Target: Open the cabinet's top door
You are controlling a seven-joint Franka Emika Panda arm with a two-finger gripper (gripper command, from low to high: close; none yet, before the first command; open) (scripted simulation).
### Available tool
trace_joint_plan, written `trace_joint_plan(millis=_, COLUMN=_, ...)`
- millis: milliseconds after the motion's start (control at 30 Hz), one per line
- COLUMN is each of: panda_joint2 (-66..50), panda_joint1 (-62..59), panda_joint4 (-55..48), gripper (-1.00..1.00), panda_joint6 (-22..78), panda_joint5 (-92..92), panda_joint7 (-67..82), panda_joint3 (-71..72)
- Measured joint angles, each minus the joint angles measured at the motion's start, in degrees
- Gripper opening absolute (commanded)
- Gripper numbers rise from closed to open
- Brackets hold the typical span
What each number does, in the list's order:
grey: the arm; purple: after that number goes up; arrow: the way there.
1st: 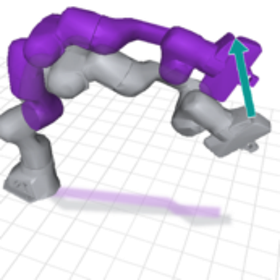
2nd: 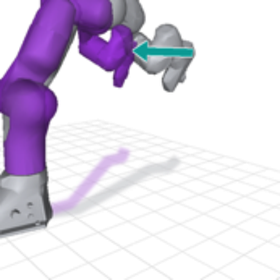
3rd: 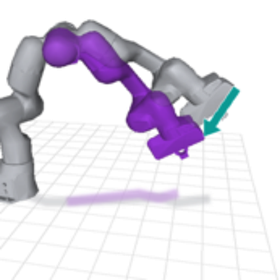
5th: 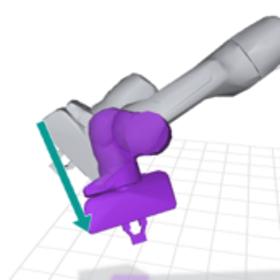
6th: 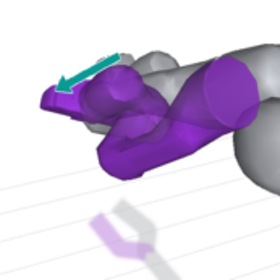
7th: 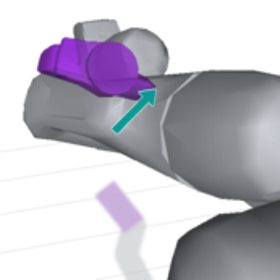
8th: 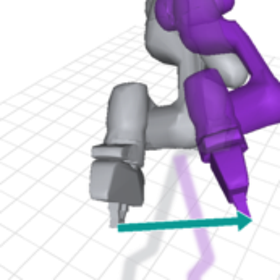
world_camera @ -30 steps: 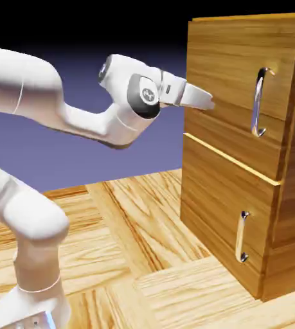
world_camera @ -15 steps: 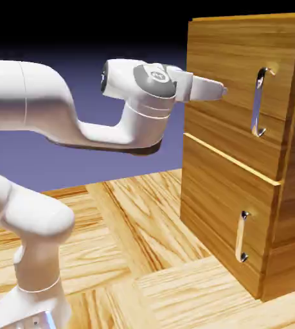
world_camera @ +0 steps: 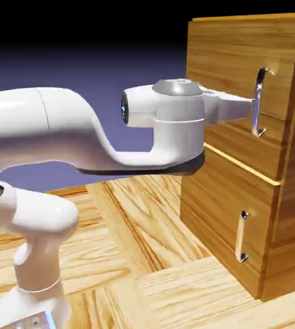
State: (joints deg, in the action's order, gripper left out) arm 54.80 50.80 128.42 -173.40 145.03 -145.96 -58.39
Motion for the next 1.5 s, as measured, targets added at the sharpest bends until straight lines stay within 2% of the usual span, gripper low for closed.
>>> trace_joint_plan(millis=67, panda_joint2=0.05, panda_joint1=0.11, panda_joint4=-0.07, gripper=0.0, panda_joint6=0.0, panda_joint5=0.32, panda_joint7=-0.23, panda_joint3=-0.13)
trace_joint_plan(millis=233, panda_joint2=-2.57, panda_joint1=10.47, panda_joint4=-6.96, gripper=0.0, panda_joint6=2.01, panda_joint5=1.79, panda_joint7=-0.44, panda_joint3=-6.12)
trace_joint_plan(millis=267, panda_joint2=-2.65, panda_joint1=10.76, panda_joint4=-7.15, gripper=-1.0, panda_joint6=2.06, panda_joint5=1.83, panda_joint7=-0.45, panda_joint3=-6.29)
trace_joint_plan(millis=333, panda_joint2=-2.65, panda_joint1=10.76, panda_joint4=-7.15, gripper=-1.0, panda_joint6=2.06, panda_joint5=1.83, panda_joint7=-0.45, panda_joint3=-6.29)
trace_joint_plan(millis=667, panda_joint2=0.04, panda_joint1=-10.0, panda_joint4=9.65, gripper=-1.0, panda_joint6=12.5, panda_joint5=-6.8, panda_joint7=-0.25, panda_joint3=10.28)
trace_joint_plan(millis=1033, panda_joint2=10.48, panda_joint1=-29.96, panda_joint4=27.31, gripper=-1.0, panda_joint6=25.24, panda_joint5=-27.54, panda_joint7=6.07, panda_joint3=32.65)
trace_joint_plan(millis=1267, panda_joint2=19.1, panda_joint1=-35.13, panda_joint4=34.71, gripper=-1.0, panda_joint6=35.05, panda_joint5=-44.75, panda_joint7=11.66, panda_joint3=47.18)
trace_joint_plan(millis=1500, panda_joint2=24.57, panda_joint1=-34.98, panda_joint4=37.54, gripper=-1.0, panda_joint6=46.45, panda_joint5=-60.82, panda_joint7=15.2, panda_joint3=61.71)
